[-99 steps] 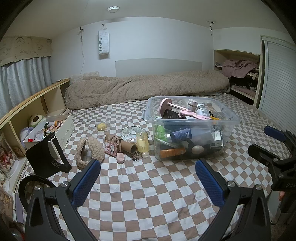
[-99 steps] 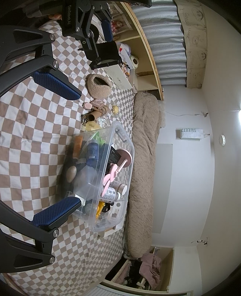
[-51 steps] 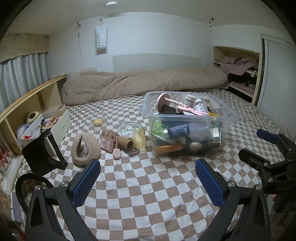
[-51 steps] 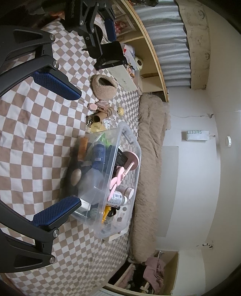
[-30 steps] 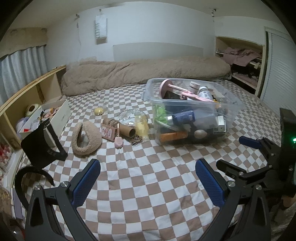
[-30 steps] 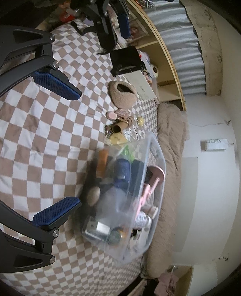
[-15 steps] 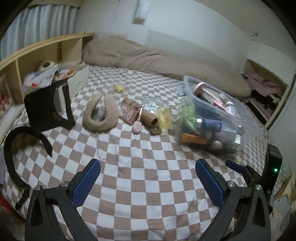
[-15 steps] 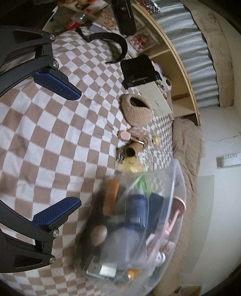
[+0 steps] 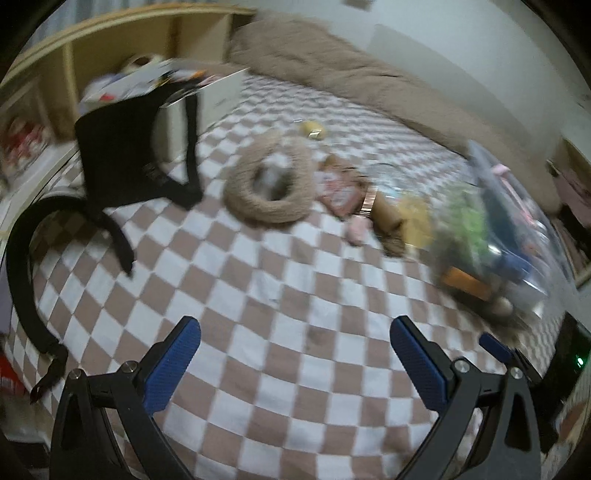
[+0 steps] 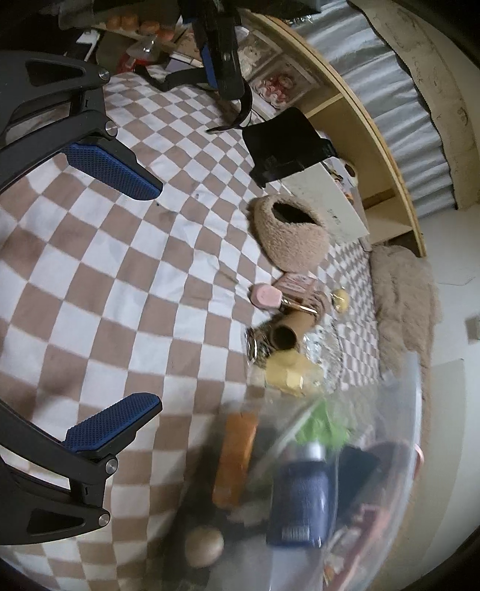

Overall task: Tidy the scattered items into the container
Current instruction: 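Reach the right tool to the rope-wrapped cardboard tube and grasp it, then grasp the pink-capped gold tool with the left tool while right lifts the tube, then carry the pink tool and rope tube over the clear box with both tools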

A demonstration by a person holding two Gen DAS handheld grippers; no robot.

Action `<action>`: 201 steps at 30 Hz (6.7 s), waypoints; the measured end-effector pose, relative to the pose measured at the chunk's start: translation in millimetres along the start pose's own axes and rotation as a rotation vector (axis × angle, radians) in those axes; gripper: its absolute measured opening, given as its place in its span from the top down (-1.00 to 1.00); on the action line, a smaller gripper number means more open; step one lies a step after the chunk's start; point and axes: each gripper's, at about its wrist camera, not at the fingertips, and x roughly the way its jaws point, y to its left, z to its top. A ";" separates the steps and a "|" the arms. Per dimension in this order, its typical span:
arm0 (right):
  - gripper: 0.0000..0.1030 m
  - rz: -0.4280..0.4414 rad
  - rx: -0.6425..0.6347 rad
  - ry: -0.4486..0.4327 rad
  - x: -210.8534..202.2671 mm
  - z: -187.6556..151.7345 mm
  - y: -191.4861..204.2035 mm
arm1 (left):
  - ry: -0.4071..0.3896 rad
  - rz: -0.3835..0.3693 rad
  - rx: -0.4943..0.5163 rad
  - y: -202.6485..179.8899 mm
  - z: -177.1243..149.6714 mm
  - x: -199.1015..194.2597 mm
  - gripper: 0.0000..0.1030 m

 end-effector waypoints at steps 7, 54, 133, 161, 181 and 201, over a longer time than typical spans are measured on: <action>-1.00 0.030 -0.026 0.060 35.3 11.5 8.2 | 0.039 0.103 -0.144 51.3 13.2 27.4 -0.89; 0.01 -0.337 -0.570 0.152 205.5 142.1 2.7 | 0.065 -0.143 0.190 -48.0 85.2 160.0 -0.03; -0.23 -0.199 -0.141 0.269 48.6 -16.2 -77.2 | 0.420 -0.268 0.418 -104.2 -18.3 146.3 0.58; -0.06 -0.156 -0.055 0.207 20.2 -24.0 -83.2 | 0.338 -0.195 0.406 -80.1 -28.2 101.2 0.59; -0.06 -0.129 -0.077 0.095 -14.5 -3.9 -65.9 | 0.203 -0.209 0.425 -109.0 -9.3 56.6 0.59; -0.06 -0.151 0.003 -0.153 -130.6 11.8 -91.0 | 0.070 -0.362 0.456 -166.6 3.1 -6.1 0.59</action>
